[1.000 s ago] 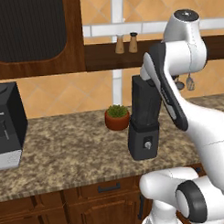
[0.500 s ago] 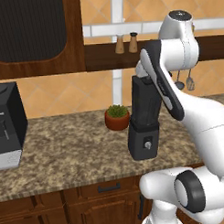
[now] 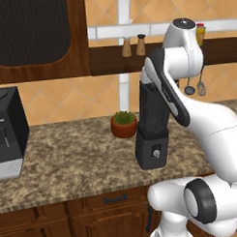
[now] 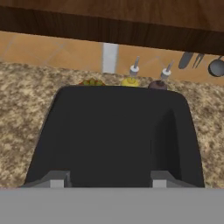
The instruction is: Close the lid blender by securely placing the lid on top.
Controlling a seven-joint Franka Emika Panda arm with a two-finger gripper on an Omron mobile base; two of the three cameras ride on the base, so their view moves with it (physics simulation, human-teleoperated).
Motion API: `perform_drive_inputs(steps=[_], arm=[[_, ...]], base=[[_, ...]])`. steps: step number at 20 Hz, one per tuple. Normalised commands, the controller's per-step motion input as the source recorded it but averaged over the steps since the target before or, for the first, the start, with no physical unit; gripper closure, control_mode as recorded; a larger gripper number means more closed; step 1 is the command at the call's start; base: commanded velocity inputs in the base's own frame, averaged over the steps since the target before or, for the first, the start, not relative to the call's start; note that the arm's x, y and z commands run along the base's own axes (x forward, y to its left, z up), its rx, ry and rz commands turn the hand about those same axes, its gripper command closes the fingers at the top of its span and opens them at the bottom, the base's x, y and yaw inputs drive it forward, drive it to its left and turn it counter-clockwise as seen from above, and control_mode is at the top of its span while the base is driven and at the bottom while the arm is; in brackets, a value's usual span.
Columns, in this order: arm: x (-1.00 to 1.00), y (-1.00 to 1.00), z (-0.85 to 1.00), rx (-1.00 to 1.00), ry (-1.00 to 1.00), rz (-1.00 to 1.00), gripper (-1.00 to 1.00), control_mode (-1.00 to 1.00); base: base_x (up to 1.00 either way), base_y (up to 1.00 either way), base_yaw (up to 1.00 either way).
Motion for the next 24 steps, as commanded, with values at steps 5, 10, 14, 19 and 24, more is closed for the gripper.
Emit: perform_drive_inputs(steps=[5,10,14,19,24], arm=[[0.08,0.02,-0.01,0.01,0.0,-0.05,1.0,-1.0],[0.1,0.03,-0.03,0.04,0.0,-0.06,1.0,-1.0],[0.24,0.0,-0.15,0.02,0.0,-0.05,1.0,-1.0],[0.37,0.0,-0.32,0.0,-0.04,0.0,1.0,-1.0],[0.4,0.01,-0.42,0.01,-0.11,0.01,1.0,-1.0]], base=[[0.0,0.0,0.0],[0.0,0.0,0.0],[0.0,0.0,0.0],[0.0,0.0,0.0],[0.0,0.0,0.0]])
